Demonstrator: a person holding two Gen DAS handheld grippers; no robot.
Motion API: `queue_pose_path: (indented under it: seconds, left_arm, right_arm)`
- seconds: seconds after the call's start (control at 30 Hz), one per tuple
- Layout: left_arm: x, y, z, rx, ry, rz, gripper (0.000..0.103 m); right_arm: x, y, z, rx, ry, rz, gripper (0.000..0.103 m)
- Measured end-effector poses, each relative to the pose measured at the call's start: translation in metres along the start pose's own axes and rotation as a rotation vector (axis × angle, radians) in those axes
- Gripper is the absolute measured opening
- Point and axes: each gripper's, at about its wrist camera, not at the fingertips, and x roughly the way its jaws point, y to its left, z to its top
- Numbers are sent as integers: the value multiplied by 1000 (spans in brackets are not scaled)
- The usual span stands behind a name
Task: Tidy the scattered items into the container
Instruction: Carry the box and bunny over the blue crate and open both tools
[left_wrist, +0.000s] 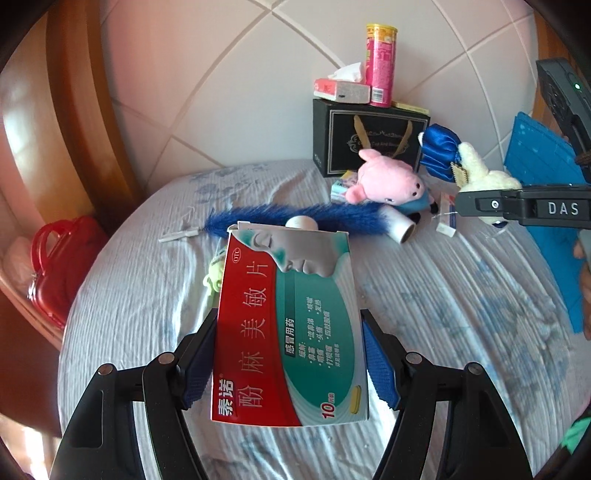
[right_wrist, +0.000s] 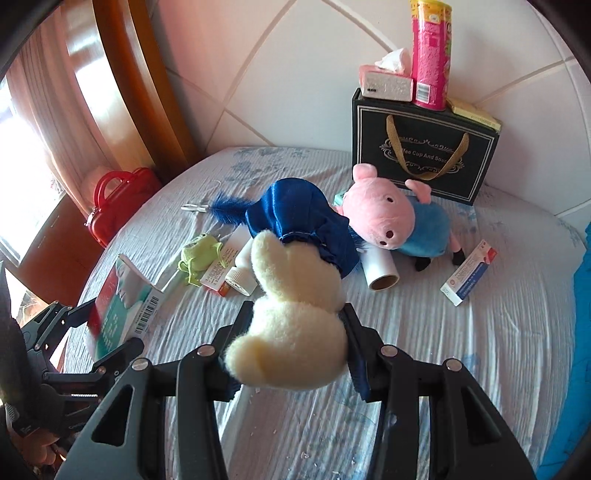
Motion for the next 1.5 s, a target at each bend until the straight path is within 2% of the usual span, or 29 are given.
queue_pose_path:
  seconds: [0.33,0.7,1.07,1.5]
  left_arm:
    - [-60,-23,39,28,-77,12,71]
    - [-110,-90,80,90,-166,4,71]
    - [-140,-196,123,115,-214,-40,71]
    - [-158,-336,167,223,-239,-51,71]
  right_arm:
    - [-94,-3,-2,13,-99,8,45]
    - [-178,-24,-7,7,-226,36,45]
    - [-255,-110,-30,-1,-309,21,45]
    - [-339,-229,-56,67,-377,-34,45]
